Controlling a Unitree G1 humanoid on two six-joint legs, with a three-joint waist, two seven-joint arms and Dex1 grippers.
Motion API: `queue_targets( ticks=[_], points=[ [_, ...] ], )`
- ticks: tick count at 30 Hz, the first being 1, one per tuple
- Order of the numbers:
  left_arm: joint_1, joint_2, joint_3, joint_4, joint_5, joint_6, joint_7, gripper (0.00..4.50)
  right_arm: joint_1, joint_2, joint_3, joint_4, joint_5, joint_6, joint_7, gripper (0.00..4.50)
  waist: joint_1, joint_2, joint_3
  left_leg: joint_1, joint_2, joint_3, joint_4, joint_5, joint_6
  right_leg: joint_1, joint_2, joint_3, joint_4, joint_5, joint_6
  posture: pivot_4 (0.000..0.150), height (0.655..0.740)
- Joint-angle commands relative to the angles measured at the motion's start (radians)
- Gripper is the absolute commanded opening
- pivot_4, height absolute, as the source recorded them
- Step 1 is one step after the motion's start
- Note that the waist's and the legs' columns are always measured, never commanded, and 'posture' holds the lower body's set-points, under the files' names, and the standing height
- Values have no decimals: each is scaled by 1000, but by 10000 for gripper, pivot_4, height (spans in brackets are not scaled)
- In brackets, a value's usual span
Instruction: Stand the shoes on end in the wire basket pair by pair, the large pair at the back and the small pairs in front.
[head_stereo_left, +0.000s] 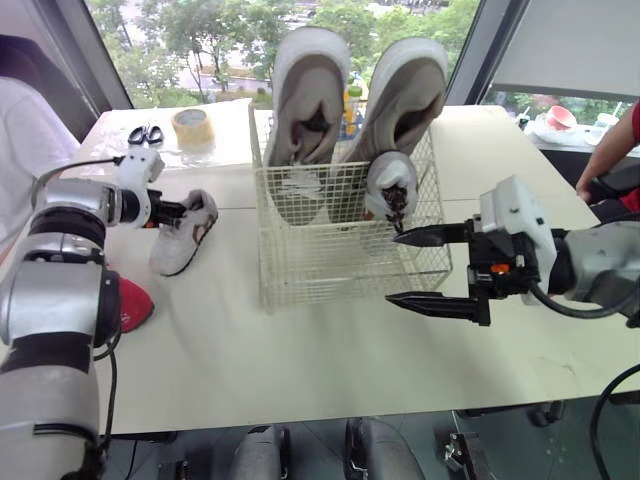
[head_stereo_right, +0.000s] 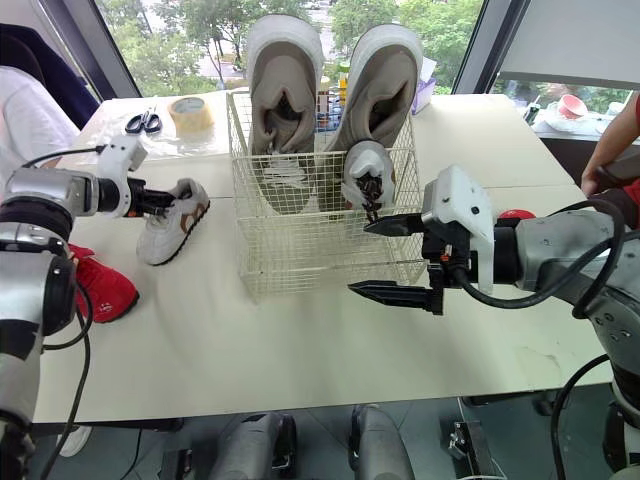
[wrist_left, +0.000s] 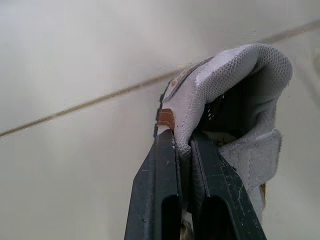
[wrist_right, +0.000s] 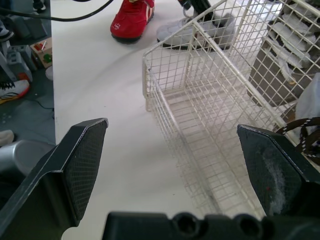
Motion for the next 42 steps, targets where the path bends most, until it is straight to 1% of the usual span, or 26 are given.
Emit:
queue_targets(
  ticks=[1,3,5,6,7,9,10,11,12,13,15,19,22,27,30,35,37,39,42],
  points=[
    [-87,62,133,-103,-82,77,47,281,-3,-22,-16,15,-9,-23,0,45000,0,0,0,0,0,-1,1,0,1,0,0,0,0,0,0,1500,7400],
    [-79,69,227,-220,-145,120,106,281,-11,-19,-15,42,-14,-27,2,45000,0,0,0,0,0,-3,2,-1,2,1,-1,0,0,1,1,1500,7400],
    [-17,47,367,-449,-242,167,200,281,-27,-14,-10,74,-24,-31,-1,45000,1,0,0,0,0,-3,4,-1,2,2,-1,1,0,1,2,1500,7400],
    [32,9,455,-605,-297,181,276,281,-32,-15,-6,90,-32,-35,0,45000,1,0,0,0,-1,-4,4,-1,2,3,-2,1,0,2,3,1500,7400],
    [98,-48,535,-804,-350,202,353,281,-38,-17,-1,106,-42,-39,0,45000,1,0,0,1,-1,-4,4,-1,2,3,-2,1,0,2,3,1500,7400],
    [200,-199,683,-1163,-487,294,524,281,-48,-19,6,137,-60,-47,2,45000,1,0,0,1,-3,-5,5,0,0,4,-6,1,2,3,4,1500,7400],
    [261,-287,711,-1344,-550,320,600,281,-59,-18,13,156,-66,-46,1,45000,1,0,0,1,-3,-5,5,2,-4,4,-7,1,1,3,6,1500,7400],
    [311,-356,712,-1489,-594,336,652,281,-71,-18,20,173,-72,-46,3,45000,1,1,-1,2,-4,-5,5,2,-4,5,-7,2,2,4,6,1500,7400],
    [352,-403,693,-1599,-614,339,688,281,-84,-18,29,191,-79,-47,8,45000,0,1,-1,2,-4,-4,5,2,-4,6,-7,2,1,6,9,1500,7400],
    [381,-444,674,-1685,-636,339,721,281,-99,-17,39,209,-84,-47,13,45000,0,0,-1,2,-5,-4,6,2,-4,7,-8,4,1,6,10,1500,7400],
    [410,-498,643,-1784,-675,345,781,281,-131,-12,62,240,-99,-50,24,45000,1,0,-1,2,-6,-3,6,2,-4,7,-7,4,-1,7,11,1500,7400],
    [460,-567,547,-1879,-721,343,840,281,-184,1,101,292,-126,-60,48,45000,1,0,-1,4,-5,-4,6,2,-2,8,-5,4,0,7,10,1500,7400],
    [518,-626,499,-1903,-760,322,863,281,-213,17,123,312,-144,-63,53,45000,2,1,-1,11,-5,-4,6,0,1,15,-5,4,-1,7,10,1500,7400],
    [593,-629,455,-1875,-758,255,844,281,-220,20,116,316,-148,-53,57,45000,1,1,-1,13,-5,-5,6,-1,3,18,-4,4,-2,7,10,1500,7400],
    [626,-625,390,-1841,-721,203,800,281,-213,18,105,307,-142,-44,50,45000,2,1,-1,14,-5,-5,6,-1,3,18,-4,4,-2,7,9,1500,7400],
    [694,-602,233,-1810,-595,106,732,281,-177,7,61,265,-113,-5,24,45000,6,1,-1,14,-6,-5,6,-2,3,19,-4,3,-3,7,9,1500,7400],
    [745,-578,152,-1812,-480,39,736,281,-164,2,34,254,-101,10,13,45000,5,1,-1,14,-6,-5,6,-2,4,20,-5,3,-3,7,9,1500,7400],
    [774,-572,115,-1809,-422,-5,740,281,-161,3,22,248,-93,21,4,45000,3,1,-1,14,-6,-4,6,-2,4,20,-5,3,-3,7,9,1500,7400],
    [827,-561,28,-1787,-276,-115,752,281,-165,16,11,245,-80,34,-14,45000,3,2,-1,16,-5,-4,6,-2,4,21,-5,3,-3,7,9,1500,7400]
  ],
)
